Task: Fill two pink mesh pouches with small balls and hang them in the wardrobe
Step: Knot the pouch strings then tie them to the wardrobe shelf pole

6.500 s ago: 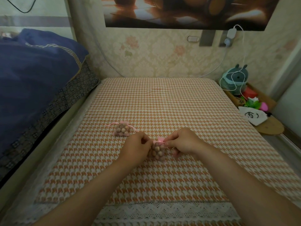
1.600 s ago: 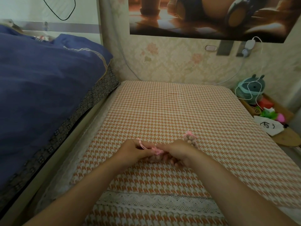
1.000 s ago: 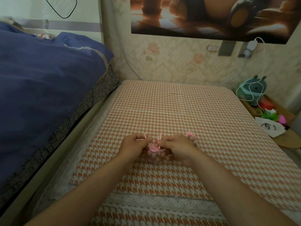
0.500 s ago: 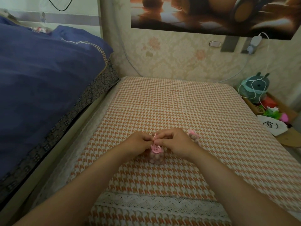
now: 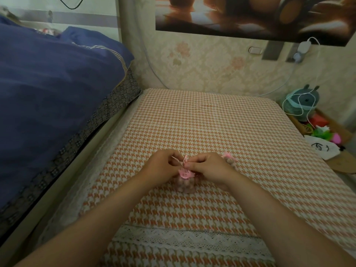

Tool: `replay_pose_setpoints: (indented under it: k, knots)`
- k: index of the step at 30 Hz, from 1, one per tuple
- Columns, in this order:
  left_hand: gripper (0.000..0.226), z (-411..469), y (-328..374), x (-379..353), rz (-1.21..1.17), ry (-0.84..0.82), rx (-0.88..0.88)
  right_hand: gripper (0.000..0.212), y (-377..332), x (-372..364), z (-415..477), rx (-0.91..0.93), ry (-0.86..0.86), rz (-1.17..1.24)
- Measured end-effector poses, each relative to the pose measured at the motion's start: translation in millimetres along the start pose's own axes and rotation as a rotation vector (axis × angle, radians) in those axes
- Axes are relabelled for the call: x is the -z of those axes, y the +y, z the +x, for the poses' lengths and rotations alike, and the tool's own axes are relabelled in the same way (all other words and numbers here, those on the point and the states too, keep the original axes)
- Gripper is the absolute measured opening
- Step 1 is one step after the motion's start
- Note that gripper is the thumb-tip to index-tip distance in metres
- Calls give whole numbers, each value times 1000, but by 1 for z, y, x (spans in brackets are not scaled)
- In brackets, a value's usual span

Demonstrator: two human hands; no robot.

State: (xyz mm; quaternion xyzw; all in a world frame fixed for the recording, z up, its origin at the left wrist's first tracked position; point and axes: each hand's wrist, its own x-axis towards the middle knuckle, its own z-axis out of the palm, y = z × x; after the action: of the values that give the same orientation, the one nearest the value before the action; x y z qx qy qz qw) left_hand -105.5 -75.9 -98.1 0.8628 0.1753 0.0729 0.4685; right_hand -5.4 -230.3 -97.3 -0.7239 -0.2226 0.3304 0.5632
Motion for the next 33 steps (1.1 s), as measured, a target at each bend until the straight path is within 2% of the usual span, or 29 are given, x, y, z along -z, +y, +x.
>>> replay_pose_setpoints:
  k: [4, 7, 9, 12, 15, 18, 23, 26, 30, 33]
  knots:
    - [29, -3, 0, -1, -117, 16, 19, 10, 0, -1, 0, -87, -94, 89]
    - [30, -2, -5, -2, -104, 17, 16, 15, -1, -1, -1, -134, -92, 85]
    - [44, -1, -8, -1, -3, 55, -79, 14, -1, 0, -1, -134, -67, 82]
    - [62, -1, -11, 2, 179, 52, -320, 10, -1, 1, 0, -158, -61, 69]
    - [47, -1, -13, 2, 301, 32, -459, 7, 0, 0, 1, -204, -77, 88]
    - [36, -3, -13, 0, 332, 64, -525, 8, -1, 1, 1, -247, -94, 116]
    - [11, -3, -7, 7, 407, 157, -506, 13, -6, 5, 0, -280, -83, 208]
    - [10, -3, -12, 14, 455, 130, -433, 15, -9, 12, 0, -260, -87, 184]
    - [8, -6, -20, 17, 458, 0, -361, 22, -11, 21, -3, -166, -77, 13]
    - [12, -7, -21, 16, 448, -30, -317, 26, -10, 22, -5, -99, -62, -144]
